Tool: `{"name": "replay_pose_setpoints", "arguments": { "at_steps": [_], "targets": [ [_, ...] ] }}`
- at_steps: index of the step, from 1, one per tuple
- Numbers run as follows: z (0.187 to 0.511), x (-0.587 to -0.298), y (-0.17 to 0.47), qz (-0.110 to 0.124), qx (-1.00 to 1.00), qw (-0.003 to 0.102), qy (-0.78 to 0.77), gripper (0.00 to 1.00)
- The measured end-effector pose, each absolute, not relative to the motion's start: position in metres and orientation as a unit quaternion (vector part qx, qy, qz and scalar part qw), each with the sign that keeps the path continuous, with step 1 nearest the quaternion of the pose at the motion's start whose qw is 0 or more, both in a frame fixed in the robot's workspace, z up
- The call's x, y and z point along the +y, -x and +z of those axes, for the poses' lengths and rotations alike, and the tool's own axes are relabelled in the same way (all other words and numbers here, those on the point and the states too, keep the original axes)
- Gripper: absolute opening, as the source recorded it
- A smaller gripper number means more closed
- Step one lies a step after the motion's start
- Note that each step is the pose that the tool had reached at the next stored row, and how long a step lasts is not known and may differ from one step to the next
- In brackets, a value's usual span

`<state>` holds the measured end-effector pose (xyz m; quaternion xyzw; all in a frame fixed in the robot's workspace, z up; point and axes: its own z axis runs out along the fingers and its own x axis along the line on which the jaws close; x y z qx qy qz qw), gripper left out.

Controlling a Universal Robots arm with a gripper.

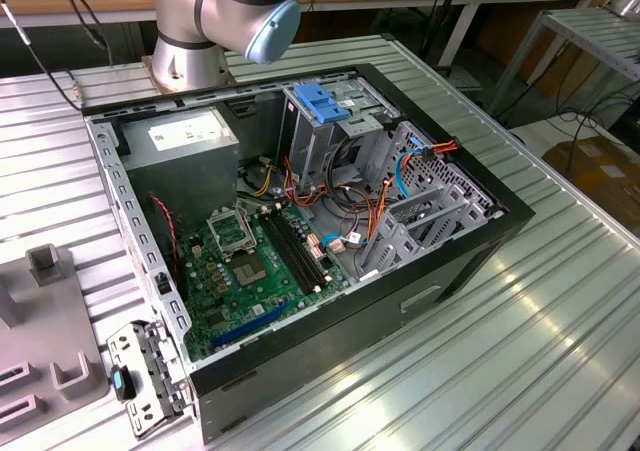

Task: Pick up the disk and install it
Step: 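Reach for the disk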

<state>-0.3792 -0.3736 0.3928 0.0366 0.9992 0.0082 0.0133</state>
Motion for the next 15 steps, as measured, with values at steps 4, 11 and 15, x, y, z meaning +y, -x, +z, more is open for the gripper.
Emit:
{"name": "replay_pose_setpoints", "arguments": {
  "at_steps": [4, 11, 15],
  "targets": [
    [0.393, -0.374, 0.386, 0.008, 0.999, 0.013, -0.037, 0.11],
    [0.393, -0.374, 0.397, 0.008, 0.999, 0.013, -0.037, 0.11],
    [0.393, -0.374, 0.407, 0.008, 0.999, 0.013, -0.037, 0.11]
  ]
}}
